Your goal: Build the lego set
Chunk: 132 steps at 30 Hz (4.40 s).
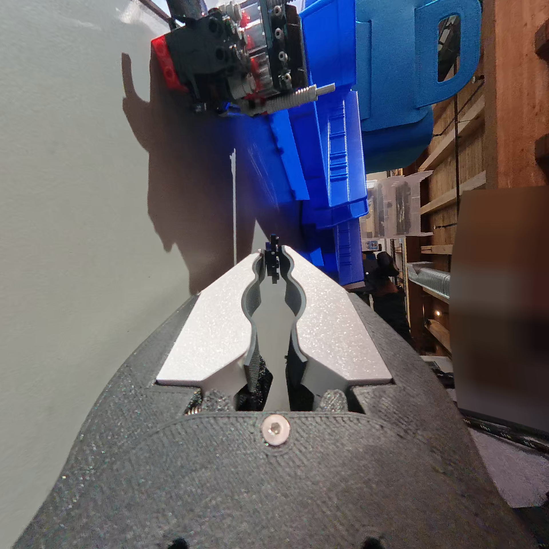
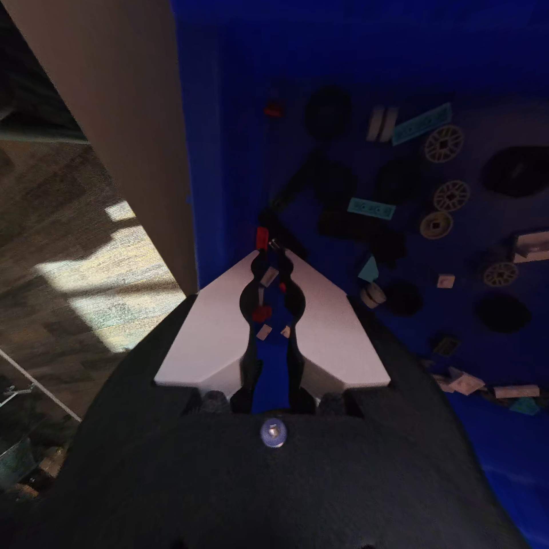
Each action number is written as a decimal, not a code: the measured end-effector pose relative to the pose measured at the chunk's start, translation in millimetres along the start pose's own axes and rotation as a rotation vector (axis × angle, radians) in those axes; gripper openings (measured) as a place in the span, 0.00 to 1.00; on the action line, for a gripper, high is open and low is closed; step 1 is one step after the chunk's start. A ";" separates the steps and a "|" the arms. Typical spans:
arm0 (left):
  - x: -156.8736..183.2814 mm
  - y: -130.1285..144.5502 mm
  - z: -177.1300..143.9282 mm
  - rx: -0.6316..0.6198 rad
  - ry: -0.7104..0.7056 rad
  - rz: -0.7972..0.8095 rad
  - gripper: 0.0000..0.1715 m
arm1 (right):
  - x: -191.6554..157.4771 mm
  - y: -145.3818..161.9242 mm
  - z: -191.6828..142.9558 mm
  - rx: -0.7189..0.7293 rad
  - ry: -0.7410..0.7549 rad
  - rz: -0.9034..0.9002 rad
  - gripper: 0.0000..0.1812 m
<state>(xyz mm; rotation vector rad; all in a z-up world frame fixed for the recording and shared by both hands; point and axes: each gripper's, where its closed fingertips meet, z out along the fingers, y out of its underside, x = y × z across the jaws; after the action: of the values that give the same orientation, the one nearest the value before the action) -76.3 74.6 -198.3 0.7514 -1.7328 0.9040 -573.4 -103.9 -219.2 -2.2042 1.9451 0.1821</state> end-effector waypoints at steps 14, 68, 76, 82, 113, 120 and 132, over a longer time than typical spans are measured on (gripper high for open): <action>-0.8 0.7 1.6 -0.007 -0.011 0.007 0.05 | 4.5 -4.2 0.2 0.035 0.070 -0.092 0.08; 16.0 0.2 -10.3 0.019 0.110 0.018 0.05 | 18.3 -12.9 3.3 0.024 0.227 -0.008 0.12; 15.5 0.4 -9.4 0.016 0.104 0.021 0.05 | 25.0 -8.6 1.4 0.001 0.274 -0.016 0.05; 15.8 0.3 -10.0 0.018 0.107 0.021 0.05 | 28.1 -5.9 -1.6 -0.007 0.301 -0.017 0.05; 26.0 -11.8 -30.2 0.044 0.220 0.011 0.05 | -107.1 -243.1 -96.7 0.584 0.354 0.009 0.06; 23.9 -21.3 -61.2 0.123 0.277 -0.039 0.05 | -156.2 -437.0 -47.8 0.910 0.135 0.099 0.05; 13.3 -54.8 -130.0 0.284 0.408 -0.135 0.05 | -174.1 -600.9 4.4 1.022 -0.045 0.212 0.05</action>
<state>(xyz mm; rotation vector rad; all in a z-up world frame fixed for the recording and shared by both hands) 27.6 154.9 -144.7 0.7920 -1.1979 1.1351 0.0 135.7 -145.9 -1.3062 1.6590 -0.5950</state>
